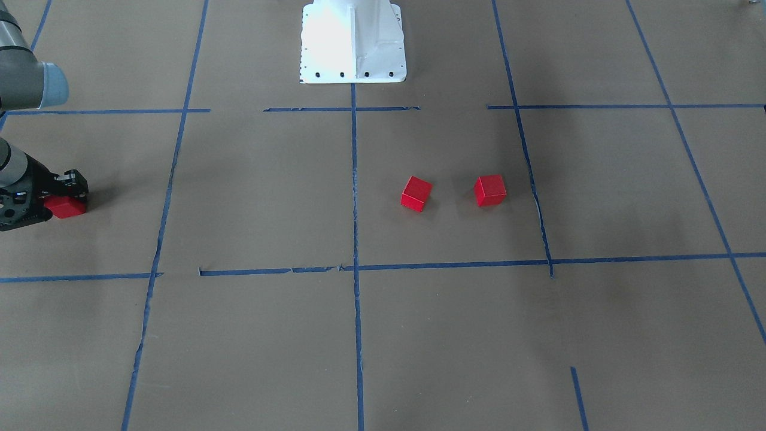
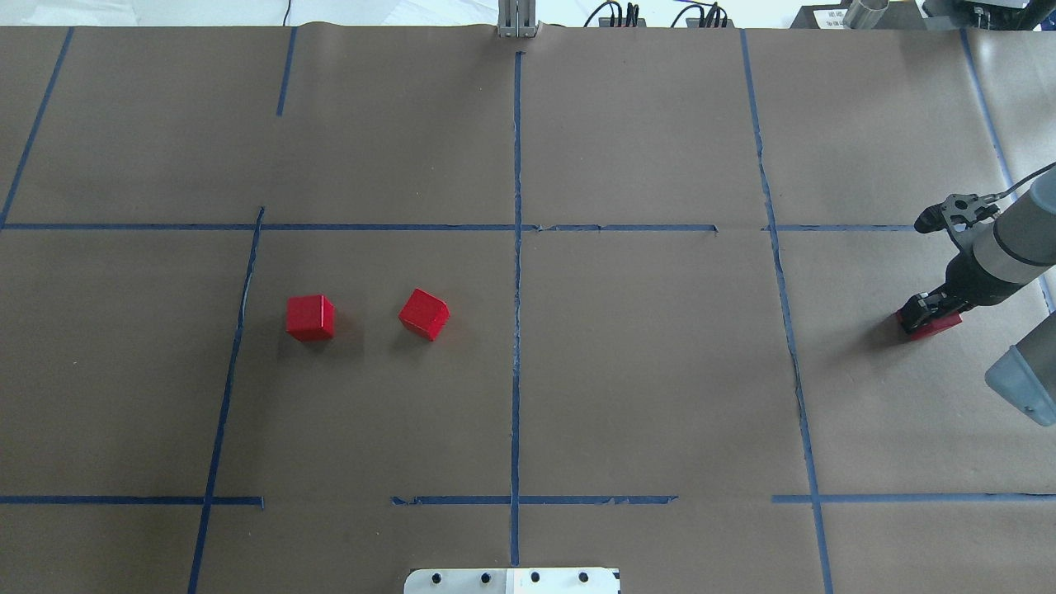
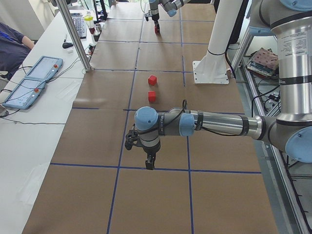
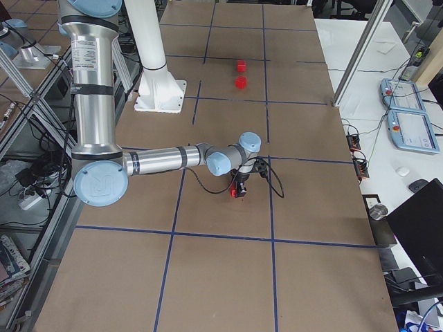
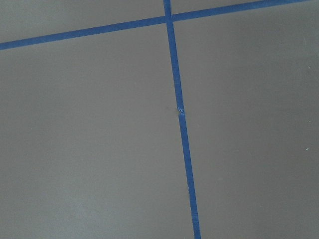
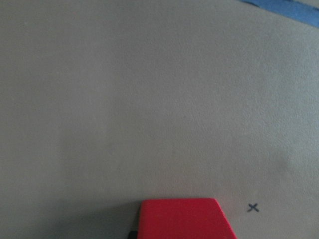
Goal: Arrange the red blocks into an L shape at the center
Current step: 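Carry the red cube with the right gripper toward the table center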
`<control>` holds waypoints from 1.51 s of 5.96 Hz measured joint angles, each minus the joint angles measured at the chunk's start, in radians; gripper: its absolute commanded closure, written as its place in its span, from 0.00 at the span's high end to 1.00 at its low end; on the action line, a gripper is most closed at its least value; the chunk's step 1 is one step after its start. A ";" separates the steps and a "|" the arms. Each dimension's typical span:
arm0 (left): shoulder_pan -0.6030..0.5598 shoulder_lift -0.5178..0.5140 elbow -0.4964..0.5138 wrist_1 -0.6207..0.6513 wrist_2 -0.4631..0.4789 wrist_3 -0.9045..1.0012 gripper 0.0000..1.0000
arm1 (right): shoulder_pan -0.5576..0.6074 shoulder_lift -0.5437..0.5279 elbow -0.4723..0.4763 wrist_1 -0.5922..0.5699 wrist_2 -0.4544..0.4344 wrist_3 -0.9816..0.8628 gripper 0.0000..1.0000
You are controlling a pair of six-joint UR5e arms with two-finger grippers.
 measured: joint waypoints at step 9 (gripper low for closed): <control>0.000 -0.001 -0.002 0.000 0.000 0.000 1.00 | -0.443 0.815 -0.146 -0.315 -0.213 0.895 0.23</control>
